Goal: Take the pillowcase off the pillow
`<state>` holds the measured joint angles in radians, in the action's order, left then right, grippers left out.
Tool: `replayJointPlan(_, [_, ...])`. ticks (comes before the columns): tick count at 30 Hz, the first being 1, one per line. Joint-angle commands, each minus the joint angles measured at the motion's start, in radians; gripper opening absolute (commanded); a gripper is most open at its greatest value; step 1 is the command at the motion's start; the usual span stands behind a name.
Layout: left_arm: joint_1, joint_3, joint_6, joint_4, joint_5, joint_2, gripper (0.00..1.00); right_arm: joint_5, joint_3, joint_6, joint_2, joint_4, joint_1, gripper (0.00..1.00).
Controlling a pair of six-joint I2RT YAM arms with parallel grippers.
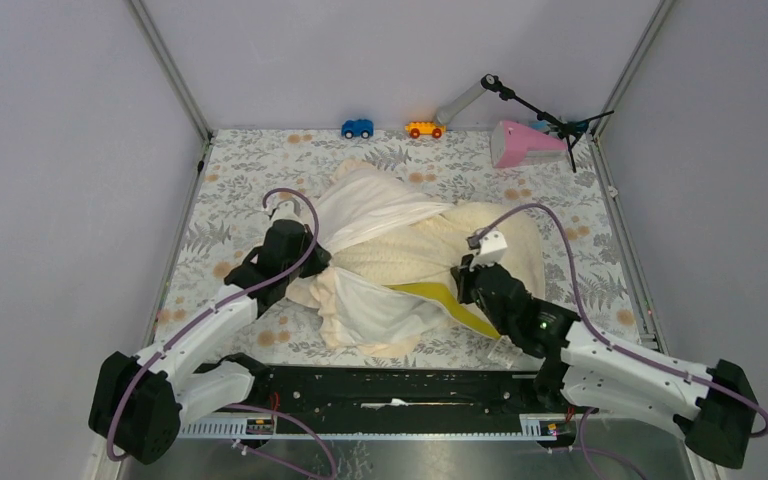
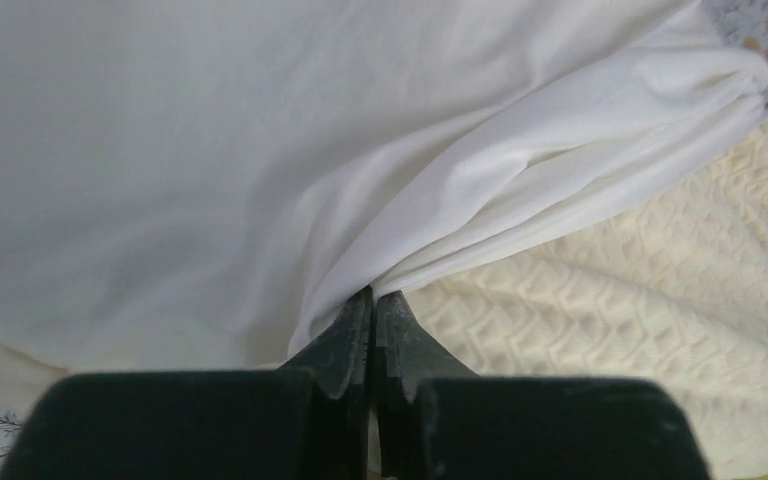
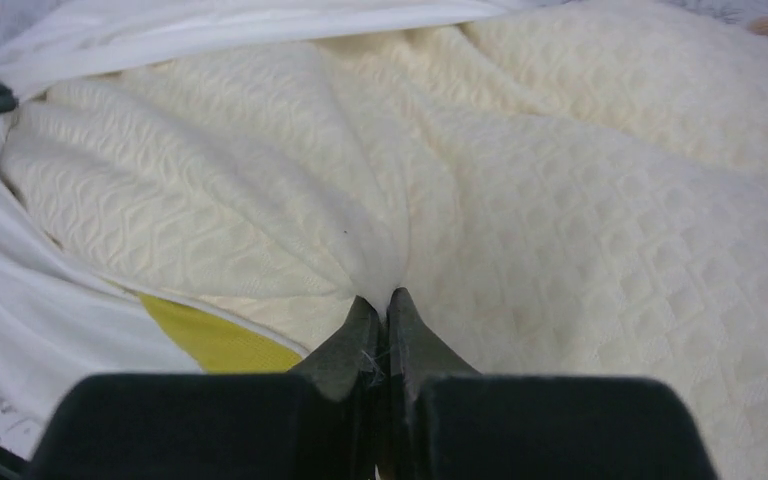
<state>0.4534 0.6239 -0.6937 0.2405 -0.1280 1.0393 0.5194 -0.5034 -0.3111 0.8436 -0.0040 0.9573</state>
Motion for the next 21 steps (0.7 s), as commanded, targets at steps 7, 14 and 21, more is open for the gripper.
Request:
replayJointPlan(7, [-0.163, -0.077, -0.063, 0.022, -0.152, -0.073, 0.0, 0.555, 0.104, -0.086, -0.381, 0.03, -0.009, 0.0])
replayJointPlan(14, [-0.324, -0.126, -0.122, 0.023, -0.069, -0.074, 0.0, 0.661, 0.132, -0.142, -0.532, -0.044, -0.009, 0.0])
replayJointPlan(21, [-0.391, -0.133, -0.195, 0.09, -0.138, -0.116, 0.0, 0.806, 0.115, -0.304, -0.593, -0.194, -0.009, 0.0])
